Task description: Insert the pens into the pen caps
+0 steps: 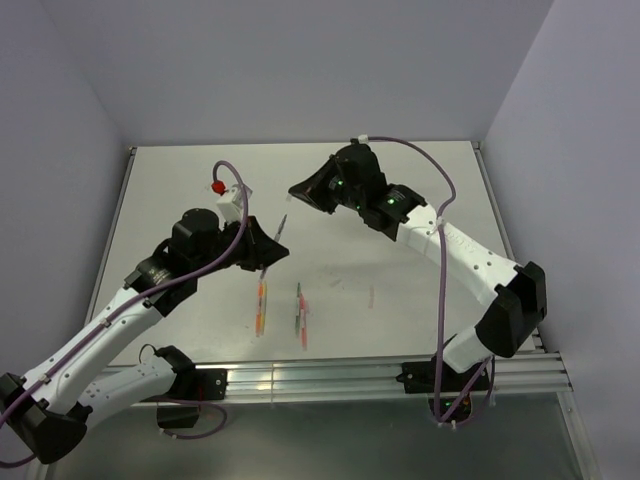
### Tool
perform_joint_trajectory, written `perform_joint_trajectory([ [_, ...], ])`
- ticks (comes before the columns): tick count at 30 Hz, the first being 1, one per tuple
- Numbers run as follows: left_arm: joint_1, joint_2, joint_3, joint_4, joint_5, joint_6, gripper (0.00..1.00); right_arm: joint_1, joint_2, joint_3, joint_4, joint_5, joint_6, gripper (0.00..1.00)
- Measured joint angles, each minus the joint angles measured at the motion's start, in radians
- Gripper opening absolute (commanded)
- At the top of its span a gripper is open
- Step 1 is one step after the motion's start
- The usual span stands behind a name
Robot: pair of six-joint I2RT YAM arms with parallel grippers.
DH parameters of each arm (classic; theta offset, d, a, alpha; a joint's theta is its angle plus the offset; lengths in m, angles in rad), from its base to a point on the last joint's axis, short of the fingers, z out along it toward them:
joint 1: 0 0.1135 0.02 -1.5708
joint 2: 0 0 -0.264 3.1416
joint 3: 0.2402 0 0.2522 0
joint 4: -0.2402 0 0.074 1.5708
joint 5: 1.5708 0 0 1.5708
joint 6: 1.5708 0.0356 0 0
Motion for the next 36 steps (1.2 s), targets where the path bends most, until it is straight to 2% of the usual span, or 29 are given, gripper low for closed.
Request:
perform_joint_trajectory([
  [10, 0.0, 0.015, 0.0, 0.0, -0.007, 0.0, 0.0, 0.001, -0.092, -0.043, 0.028, 0.003, 0.0, 0.0],
  [36, -0.001, 0.016, 0.0, 0.009, -0.007, -0.002, 0.0, 0.065, -0.131, -0.101, 0.029, 0.003, 0.0, 0.0],
])
